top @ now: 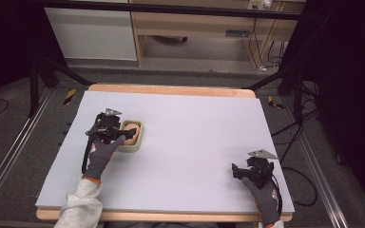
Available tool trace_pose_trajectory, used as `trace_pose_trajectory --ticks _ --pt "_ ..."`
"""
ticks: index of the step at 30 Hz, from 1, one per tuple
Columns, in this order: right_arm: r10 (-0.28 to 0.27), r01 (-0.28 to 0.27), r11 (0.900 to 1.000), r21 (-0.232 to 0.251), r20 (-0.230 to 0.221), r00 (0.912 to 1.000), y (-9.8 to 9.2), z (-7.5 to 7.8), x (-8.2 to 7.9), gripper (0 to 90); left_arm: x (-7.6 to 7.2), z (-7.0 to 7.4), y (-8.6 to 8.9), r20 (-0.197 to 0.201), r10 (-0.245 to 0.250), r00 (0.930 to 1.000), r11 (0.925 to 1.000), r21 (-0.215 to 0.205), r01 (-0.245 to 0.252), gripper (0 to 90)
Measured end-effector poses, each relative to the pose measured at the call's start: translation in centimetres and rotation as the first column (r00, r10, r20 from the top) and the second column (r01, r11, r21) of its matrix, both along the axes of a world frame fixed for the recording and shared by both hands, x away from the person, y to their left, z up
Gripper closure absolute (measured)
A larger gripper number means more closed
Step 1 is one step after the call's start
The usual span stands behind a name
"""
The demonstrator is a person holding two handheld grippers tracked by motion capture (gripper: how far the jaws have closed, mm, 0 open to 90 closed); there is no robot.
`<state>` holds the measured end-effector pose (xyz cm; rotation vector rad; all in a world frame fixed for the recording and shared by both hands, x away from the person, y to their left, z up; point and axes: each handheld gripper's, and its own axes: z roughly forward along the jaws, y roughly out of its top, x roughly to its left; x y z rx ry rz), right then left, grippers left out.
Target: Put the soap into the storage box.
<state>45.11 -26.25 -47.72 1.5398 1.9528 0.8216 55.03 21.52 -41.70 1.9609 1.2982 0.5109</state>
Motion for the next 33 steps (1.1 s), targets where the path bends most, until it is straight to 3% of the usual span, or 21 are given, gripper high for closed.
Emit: trace_pose_trajectory --ticks 9,14,26,33 --pt "-0.016 0.016 1.0 0.002 0.004 0.9999 -0.1 0.1 -0.1 6.4 -2.2 0.0 1.8 0.072 0.026 0.9971 0.9996 -0.013 -0.025 26.7" --pt "-0.02 0.02 1.0 0.0 0.011 0.9997 -0.3 0.1 -0.1 6.4 -3.9 -0.1 3.5 0.105 0.031 0.994 0.9984 -0.051 -0.026 26.6" --pt "-0.044 0.044 0.999 0.014 0.017 0.9989 -0.8 0.2 -0.2 6.2 -6.8 -2.0 4.7 0.107 0.007 0.9942 0.9999 -0.01 -0.006 26.6" --pt "-0.063 0.062 0.998 0.013 0.019 0.9978 -1.3 0.2 -0.2 6.2 -8.2 -3.5 5.9 0.087 0.033 0.9957 0.9995 -0.001 -0.033 26.6"
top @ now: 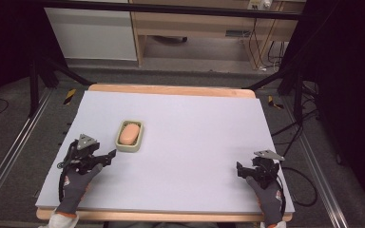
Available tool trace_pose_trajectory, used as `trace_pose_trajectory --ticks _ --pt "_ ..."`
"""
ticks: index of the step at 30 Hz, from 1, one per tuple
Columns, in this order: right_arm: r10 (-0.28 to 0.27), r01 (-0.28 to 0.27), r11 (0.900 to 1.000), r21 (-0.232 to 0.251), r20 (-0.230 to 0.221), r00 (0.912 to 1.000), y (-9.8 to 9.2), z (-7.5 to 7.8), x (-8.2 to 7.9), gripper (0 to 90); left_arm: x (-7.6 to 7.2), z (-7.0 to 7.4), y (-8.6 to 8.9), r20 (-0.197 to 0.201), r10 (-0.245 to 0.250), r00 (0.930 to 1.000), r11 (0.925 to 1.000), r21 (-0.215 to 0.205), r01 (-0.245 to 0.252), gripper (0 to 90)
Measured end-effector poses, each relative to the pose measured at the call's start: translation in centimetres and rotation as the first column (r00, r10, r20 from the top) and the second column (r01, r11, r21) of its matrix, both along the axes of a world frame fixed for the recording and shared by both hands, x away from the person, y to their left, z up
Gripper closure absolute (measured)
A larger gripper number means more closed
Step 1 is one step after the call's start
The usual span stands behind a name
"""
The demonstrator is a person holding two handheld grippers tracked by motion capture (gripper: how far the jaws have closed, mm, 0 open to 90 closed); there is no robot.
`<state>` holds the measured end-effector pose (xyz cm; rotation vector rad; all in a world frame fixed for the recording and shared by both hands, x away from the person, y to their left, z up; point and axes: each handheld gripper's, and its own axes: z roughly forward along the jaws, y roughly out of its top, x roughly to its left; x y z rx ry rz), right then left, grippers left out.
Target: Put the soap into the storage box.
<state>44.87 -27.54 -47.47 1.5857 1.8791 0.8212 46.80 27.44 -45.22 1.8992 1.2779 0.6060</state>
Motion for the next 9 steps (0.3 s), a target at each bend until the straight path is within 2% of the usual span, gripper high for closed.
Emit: trace_pose_trajectory --ticks 2,9 --pt "-0.004 0.004 1.0 -0.005 0.001 1.0 -0.12 0.0 -0.04 6.2 -0.23 -0.51 0.24 -0.023 0.001 0.9997 1.0 -0.001 -0.001 26.6" --pt "-0.017 0.017 1.0 -0.001 0.009 0.9998 -0.62 0.02 -0.19 6.2 -0.65 -1.11 0.48 -0.041 -0.008 0.9991 0.9998 0.018 0.009 26.2"
